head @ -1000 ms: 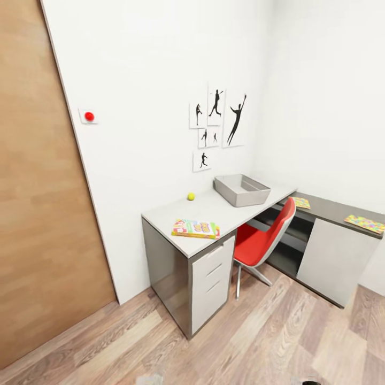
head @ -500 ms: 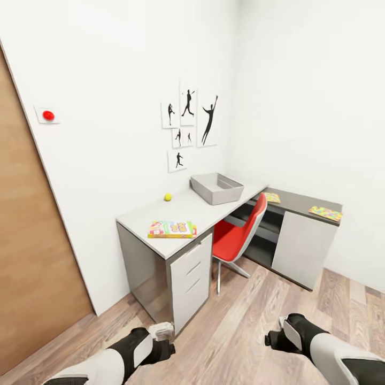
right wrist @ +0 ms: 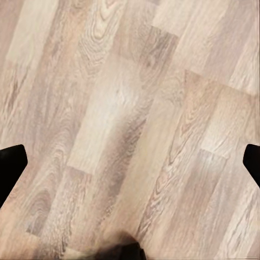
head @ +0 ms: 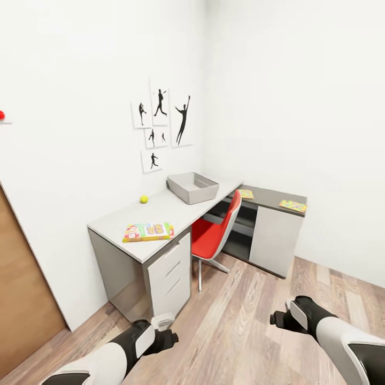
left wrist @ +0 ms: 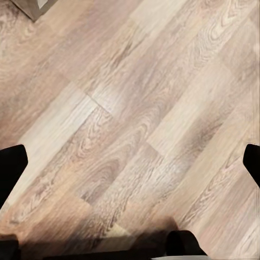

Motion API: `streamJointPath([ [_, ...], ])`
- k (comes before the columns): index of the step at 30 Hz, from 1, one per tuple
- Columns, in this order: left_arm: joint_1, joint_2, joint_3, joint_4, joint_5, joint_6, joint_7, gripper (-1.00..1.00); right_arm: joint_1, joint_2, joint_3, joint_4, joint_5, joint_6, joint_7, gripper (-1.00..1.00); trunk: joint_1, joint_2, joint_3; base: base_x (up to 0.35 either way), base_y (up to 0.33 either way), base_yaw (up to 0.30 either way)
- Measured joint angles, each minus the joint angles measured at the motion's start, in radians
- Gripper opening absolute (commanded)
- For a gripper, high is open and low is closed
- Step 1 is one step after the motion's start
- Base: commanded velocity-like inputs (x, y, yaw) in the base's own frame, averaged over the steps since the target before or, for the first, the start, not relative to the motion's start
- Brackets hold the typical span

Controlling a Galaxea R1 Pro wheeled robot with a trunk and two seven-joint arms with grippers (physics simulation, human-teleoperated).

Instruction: Put all the toys in the child's room - the three board games (two on the bed and one on the table), the two jigsaw puzzles on the table, and the tennis ball on the table - inside the toy box on the table in the child's room.

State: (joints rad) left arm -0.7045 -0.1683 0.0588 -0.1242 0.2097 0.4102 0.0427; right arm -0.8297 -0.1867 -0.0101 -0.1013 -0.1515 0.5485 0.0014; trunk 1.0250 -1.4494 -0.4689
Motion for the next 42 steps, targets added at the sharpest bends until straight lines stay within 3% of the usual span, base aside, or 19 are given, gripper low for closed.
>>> streamJointPath([
  [19, 0.008, -0.004, 0.0, -0.005, 0.041, 0.001, -0.031, 1.0, -0.007, -0.007, 0.001, -0.016, -0.005, 0.005, 0.0, 1.0, 0.0, 0.0, 0.0, 0.0, 0.0, -0.287],
  [24, 0.005, -0.005, 0.0, -0.013, 0.046, 0.0, -0.147, 1.0, -0.003, -0.004, 0.004, -0.017, -0.004, 0.006, 0.0, 1.0, 0.0, 0.0, 0.0, 0.0, 0.0, -0.287],
  [29, -0.011, -0.004, -0.001, -0.039, 0.047, 0.018, -0.174, 1.0, -0.006, -0.002, 0.006, -0.017, -0.003, 0.013, 0.001, 1.0, 0.0, 0.0, 0.0, 0.0, 0.0, -0.287],
  [35, -0.052, -0.002, -0.002, -0.081, 0.047, 0.109, -0.183, 1.0, -0.012, -0.002, 0.005, -0.03, -0.004, 0.059, 0.001, 1.0, 0.0, 0.0, 0.0, 0.0, 0.0, -0.287],
  [38, -0.086, -0.001, -0.002, -0.13, 0.049, 0.187, -0.18, 1.0, -0.018, -0.003, 0.004, -0.083, -0.004, 0.127, 0.001, 1.0, 0.0, 0.0, 0.0, 0.0, 0.0, -0.287],
  [42, -0.102, -0.001, -0.005, -0.166, 0.049, 0.235, -0.159, 1.0, -0.016, -0.006, 0.003, -0.136, -0.005, 0.174, 0.001, 1.0, 0.0, 0.0, 0.0, 0.0, 0.0, -0.287],
])
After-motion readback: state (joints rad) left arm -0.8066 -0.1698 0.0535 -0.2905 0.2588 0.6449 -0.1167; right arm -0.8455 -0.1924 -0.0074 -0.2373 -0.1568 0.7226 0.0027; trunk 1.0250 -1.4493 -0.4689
